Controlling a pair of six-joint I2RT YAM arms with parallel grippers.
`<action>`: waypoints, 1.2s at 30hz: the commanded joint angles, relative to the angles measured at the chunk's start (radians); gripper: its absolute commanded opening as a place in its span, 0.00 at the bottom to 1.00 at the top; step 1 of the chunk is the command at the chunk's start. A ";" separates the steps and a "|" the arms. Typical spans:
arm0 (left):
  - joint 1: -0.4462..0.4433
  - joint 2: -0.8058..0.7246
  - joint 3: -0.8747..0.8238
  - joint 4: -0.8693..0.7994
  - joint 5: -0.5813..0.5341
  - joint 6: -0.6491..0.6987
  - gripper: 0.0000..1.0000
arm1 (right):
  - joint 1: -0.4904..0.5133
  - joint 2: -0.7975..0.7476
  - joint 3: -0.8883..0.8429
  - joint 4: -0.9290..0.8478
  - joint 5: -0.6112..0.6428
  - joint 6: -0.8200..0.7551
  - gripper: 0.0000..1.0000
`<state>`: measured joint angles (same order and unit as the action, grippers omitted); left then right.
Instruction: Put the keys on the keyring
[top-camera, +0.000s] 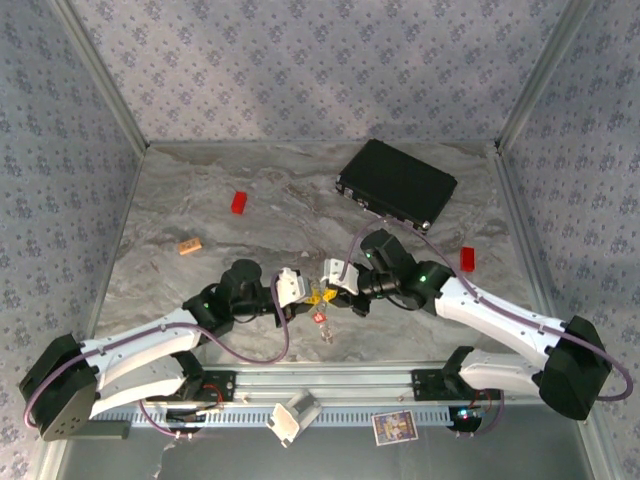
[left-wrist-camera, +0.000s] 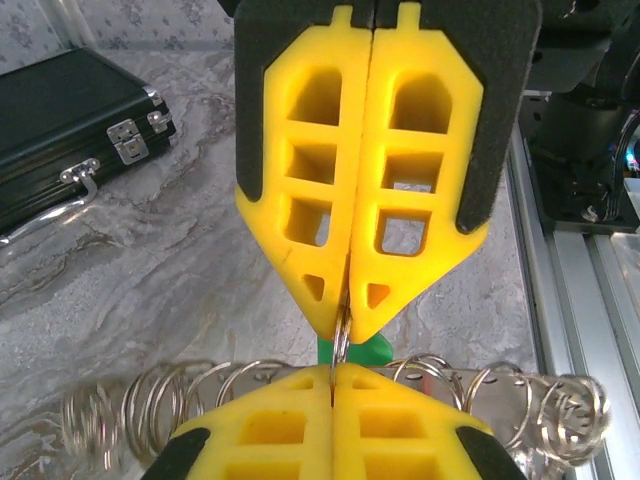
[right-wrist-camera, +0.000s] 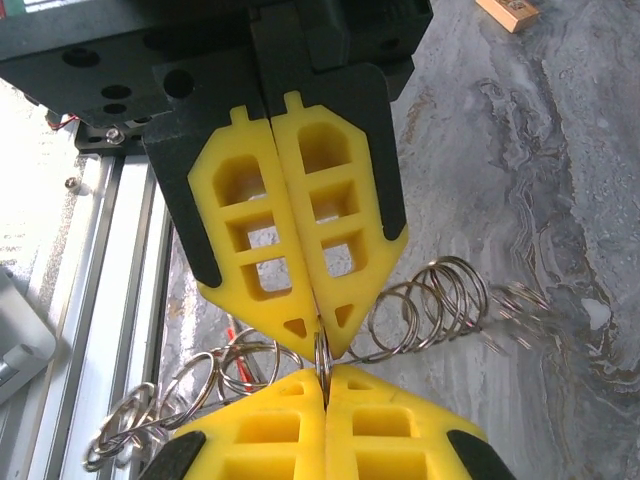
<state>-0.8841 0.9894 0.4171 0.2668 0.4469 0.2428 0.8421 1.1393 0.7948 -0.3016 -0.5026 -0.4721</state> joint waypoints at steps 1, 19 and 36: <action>-0.004 -0.006 0.014 0.031 0.025 -0.001 0.00 | -0.002 -0.026 0.016 0.038 -0.029 0.007 0.04; -0.003 -0.036 -0.104 0.292 0.005 -0.115 0.00 | -0.096 -0.067 -0.139 0.255 -0.182 0.145 0.29; -0.003 -0.044 -0.095 0.268 -0.063 -0.099 0.00 | -0.074 -0.102 -0.165 0.248 -0.066 0.290 0.32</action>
<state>-0.8841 0.9684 0.3130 0.4782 0.3801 0.1406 0.7563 1.0370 0.6369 -0.0746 -0.5922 -0.2157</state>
